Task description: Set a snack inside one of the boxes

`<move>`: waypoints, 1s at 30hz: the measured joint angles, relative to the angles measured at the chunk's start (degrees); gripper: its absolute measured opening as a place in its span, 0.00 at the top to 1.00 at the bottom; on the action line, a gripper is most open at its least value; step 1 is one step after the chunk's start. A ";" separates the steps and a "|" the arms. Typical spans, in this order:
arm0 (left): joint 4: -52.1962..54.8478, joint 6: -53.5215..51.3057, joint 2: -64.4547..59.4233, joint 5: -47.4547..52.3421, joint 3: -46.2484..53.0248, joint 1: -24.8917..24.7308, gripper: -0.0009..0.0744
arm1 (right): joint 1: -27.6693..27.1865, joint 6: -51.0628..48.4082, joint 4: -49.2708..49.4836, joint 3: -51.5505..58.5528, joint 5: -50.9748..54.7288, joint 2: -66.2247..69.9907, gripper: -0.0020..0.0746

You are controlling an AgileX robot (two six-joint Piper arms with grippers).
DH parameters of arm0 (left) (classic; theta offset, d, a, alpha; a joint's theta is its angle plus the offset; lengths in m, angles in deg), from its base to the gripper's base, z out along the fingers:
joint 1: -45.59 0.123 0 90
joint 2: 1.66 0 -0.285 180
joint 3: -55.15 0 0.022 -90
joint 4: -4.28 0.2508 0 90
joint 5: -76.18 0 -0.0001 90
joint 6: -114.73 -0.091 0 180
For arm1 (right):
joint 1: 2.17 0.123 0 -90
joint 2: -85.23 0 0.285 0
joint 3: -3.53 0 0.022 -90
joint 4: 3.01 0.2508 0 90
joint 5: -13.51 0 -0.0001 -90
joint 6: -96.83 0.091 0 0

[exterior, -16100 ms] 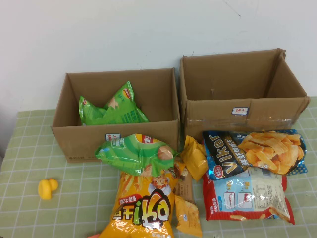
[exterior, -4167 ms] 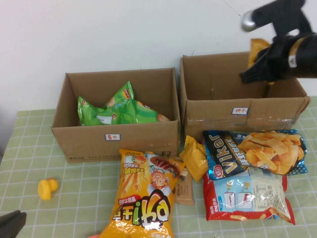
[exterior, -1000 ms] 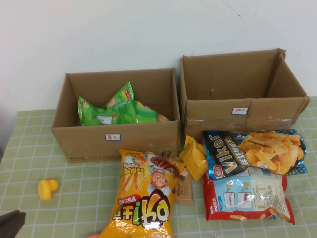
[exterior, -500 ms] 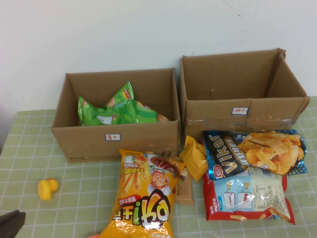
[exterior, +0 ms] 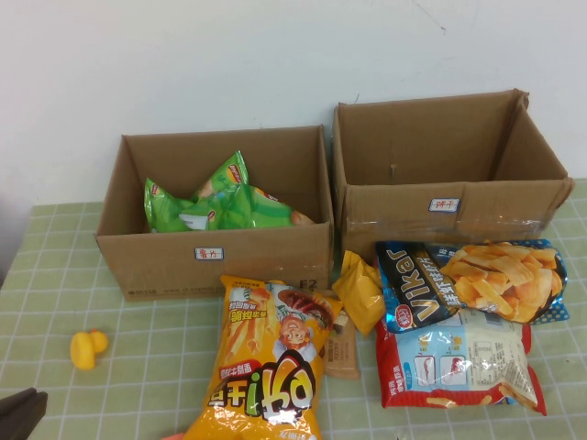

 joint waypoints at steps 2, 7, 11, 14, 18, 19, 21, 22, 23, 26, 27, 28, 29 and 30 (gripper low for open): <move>0.00 0.00 0.00 0.00 0.00 0.00 0.99 | 0.00 0.00 0.00 0.00 0.08 0.00 0.98; 0.00 0.00 0.00 0.00 0.00 0.00 0.99 | 0.00 0.00 0.00 0.00 0.08 0.00 0.98; 0.00 0.00 0.00 0.00 0.00 0.00 0.99 | 0.00 0.00 0.00 0.00 0.23 0.00 0.98; 0.00 0.00 0.00 0.00 1.05 0.00 0.99 | 0.00 0.00 0.00 0.00 0.23 0.00 0.98; 6.61 -0.16 0.12 -0.49 3.98 0.47 0.99 | 0.00 0.00 0.00 0.00 0.26 0.00 0.98; 8.78 -0.16 0.60 -1.31 5.08 0.76 0.99 | 0.00 0.00 0.00 0.00 0.26 0.00 0.98; 11.17 -0.29 2.06 -4.14 7.39 1.75 0.99 | 0.00 0.00 0.00 0.00 0.36 0.00 0.98; 11.66 -0.29 3.11 -6.40 8.57 2.46 0.99 | 0.00 0.00 0.00 0.00 0.36 0.00 0.98; 12.03 -0.29 4.06 -8.45 9.52 3.36 0.99 | 0.00 0.00 0.00 0.00 0.36 0.00 0.98; 12.39 -0.29 8.23 -17.14 13.29 6.75 0.99 | 0.00 0.00 0.00 0.00 0.36 0.00 0.98; 12.39 -0.29 9.41 -19.97 14.38 7.73 0.99 | 0.00 0.00 0.00 0.00 0.36 0.00 0.98; 12.39 -0.29 10.92 -22.44 15.70 8.95 0.99 | 0.00 0.00 0.00 0.00 0.38 0.00 0.98; 12.00 -0.29 12.35 -24.53 17.00 10.14 0.99 | 0.00 0.00 0.00 0.00 0.38 0.00 0.98; 11.38 -0.29 13.74 -25.85 18.00 11.07 0.99 | 0.00 0.00 0.00 0.00 0.38 0.00 0.98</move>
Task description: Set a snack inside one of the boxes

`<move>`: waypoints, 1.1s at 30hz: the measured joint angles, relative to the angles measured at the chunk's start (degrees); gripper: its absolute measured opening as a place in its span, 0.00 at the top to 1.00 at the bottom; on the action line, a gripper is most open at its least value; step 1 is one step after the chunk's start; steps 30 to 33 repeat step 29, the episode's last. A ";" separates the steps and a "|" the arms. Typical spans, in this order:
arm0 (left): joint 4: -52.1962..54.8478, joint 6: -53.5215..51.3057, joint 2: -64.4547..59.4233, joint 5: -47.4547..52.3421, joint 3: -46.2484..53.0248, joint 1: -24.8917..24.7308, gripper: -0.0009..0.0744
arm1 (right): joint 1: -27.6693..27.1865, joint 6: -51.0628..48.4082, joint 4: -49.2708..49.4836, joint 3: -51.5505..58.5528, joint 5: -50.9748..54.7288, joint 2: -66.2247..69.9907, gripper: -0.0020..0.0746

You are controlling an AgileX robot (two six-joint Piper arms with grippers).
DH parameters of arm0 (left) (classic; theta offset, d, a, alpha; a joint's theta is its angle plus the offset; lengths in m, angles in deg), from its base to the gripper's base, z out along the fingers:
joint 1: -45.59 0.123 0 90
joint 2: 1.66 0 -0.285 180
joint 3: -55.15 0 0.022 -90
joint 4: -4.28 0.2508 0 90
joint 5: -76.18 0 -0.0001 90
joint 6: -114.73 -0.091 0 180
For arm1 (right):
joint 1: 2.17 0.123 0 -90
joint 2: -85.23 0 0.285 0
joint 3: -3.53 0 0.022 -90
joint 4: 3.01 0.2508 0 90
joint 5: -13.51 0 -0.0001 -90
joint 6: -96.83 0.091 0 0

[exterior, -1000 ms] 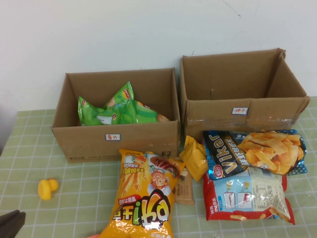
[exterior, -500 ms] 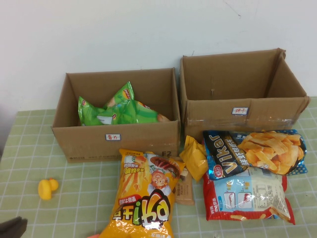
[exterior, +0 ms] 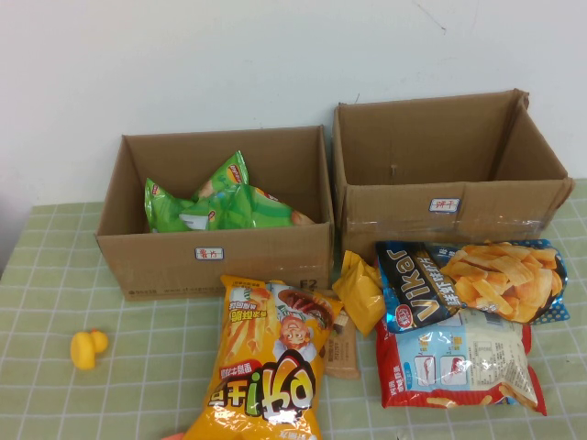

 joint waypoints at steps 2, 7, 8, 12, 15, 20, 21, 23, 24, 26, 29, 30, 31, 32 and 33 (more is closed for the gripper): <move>-2.22 0.38 2.42 -1.58 2.22 2.09 0.99 | 0.00 0.00 0.00 0.00 0.00 0.00 0.98; -5.17 2.91 6.43 0.65 3.15 5.19 0.99 | 0.00 0.00 0.00 0.00 0.00 -0.13 0.98; -5.17 3.05 6.81 1.82 3.15 5.21 0.99 | 0.00 0.00 0.00 0.00 0.00 -0.13 0.98; -5.20 3.05 7.59 7.69 3.15 5.29 0.99 | 0.00 0.00 0.00 0.00 0.00 -0.17 0.98; -5.30 3.18 8.05 12.58 3.15 5.29 0.99 | 0.00 0.00 0.00 0.00 0.00 -0.26 0.98; -5.32 3.18 8.16 16.31 3.04 5.29 0.99 | 0.00 0.00 0.00 0.00 0.00 -0.26 0.98; -5.32 3.18 8.27 16.44 3.04 5.29 0.99 | 0.00 0.00 0.00 0.00 0.00 -0.26 0.98; -5.32 3.18 8.27 16.44 3.04 5.29 0.99 | 0.00 0.00 0.00 0.00 0.10 -0.26 0.98; -5.32 3.18 8.27 16.44 3.04 5.29 0.99 | 0.00 0.00 0.00 0.00 0.10 -0.26 0.98; -5.32 3.18 8.27 16.44 3.04 5.29 0.99 | 0.00 0.00 0.00 0.00 0.10 -0.26 0.98; -5.32 3.18 8.27 16.44 3.04 5.29 0.99 | 0.00 0.00 0.00 0.00 0.10 -0.26 0.98; -5.32 3.18 8.27 16.44 3.04 5.29 0.99 | 0.00 0.00 0.00 0.00 0.10 -0.26 0.98; -5.32 3.18 8.27 16.44 3.04 5.29 0.99 | 0.00 0.00 0.00 0.00 0.10 -0.26 0.98; -5.32 3.18 8.27 16.44 3.04 5.29 0.99 | 0.00 0.00 0.00 0.00 0.10 -0.26 0.98; -5.32 3.18 8.27 16.44 3.04 5.29 0.99 | 0.00 0.00 0.00 0.00 0.10 -0.26 0.98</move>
